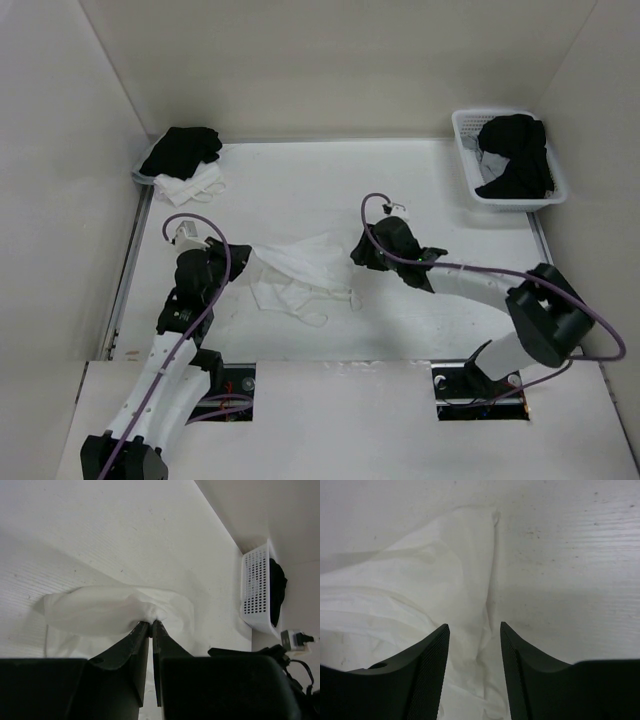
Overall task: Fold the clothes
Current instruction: Flatten the tank top out
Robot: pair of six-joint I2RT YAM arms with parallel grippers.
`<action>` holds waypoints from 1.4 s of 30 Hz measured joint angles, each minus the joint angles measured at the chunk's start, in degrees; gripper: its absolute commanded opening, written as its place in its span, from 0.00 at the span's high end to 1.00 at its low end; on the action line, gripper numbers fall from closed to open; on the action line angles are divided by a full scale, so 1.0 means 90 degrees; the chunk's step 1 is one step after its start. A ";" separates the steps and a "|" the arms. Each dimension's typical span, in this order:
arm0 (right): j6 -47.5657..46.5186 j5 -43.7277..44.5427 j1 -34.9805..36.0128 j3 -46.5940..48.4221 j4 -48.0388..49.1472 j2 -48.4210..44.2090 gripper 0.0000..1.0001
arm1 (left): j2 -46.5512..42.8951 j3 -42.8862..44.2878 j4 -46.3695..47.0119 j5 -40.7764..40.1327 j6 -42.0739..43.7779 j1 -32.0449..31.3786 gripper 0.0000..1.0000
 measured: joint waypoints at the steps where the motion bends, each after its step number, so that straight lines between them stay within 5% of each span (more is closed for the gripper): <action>1: 0.0002 -0.0063 0.0002 0.0104 0.0053 0.0228 0.54 | -0.0002 -0.0015 0.0000 0.0017 0.0005 -0.0002 0.94; 11: 0.0104 0.0109 0.0554 0.0182 -0.0061 0.0177 0.49 | 0.0024 -0.0022 0.0010 0.0078 0.0049 -0.0049 0.94; 21: 0.0260 0.0233 0.1022 0.0172 -0.0539 0.0209 0.58 | 0.0039 -0.0063 0.0036 0.0080 0.0066 -0.0049 0.94; 29: 0.0311 0.0284 0.1066 0.0172 -0.0709 0.0442 0.67 | 0.0039 -0.0063 0.0053 0.0083 0.0068 -0.0049 0.94; 36: 0.0338 0.0427 0.1107 0.0172 -0.0765 0.0534 0.88 | 0.0036 -0.0063 0.0053 0.0090 0.0068 -0.0049 0.94; 42: 0.0328 0.1042 0.1246 0.0024 -0.1066 -0.0233 0.94 | 0.0039 -0.0051 0.0051 0.0092 0.0063 -0.0049 0.94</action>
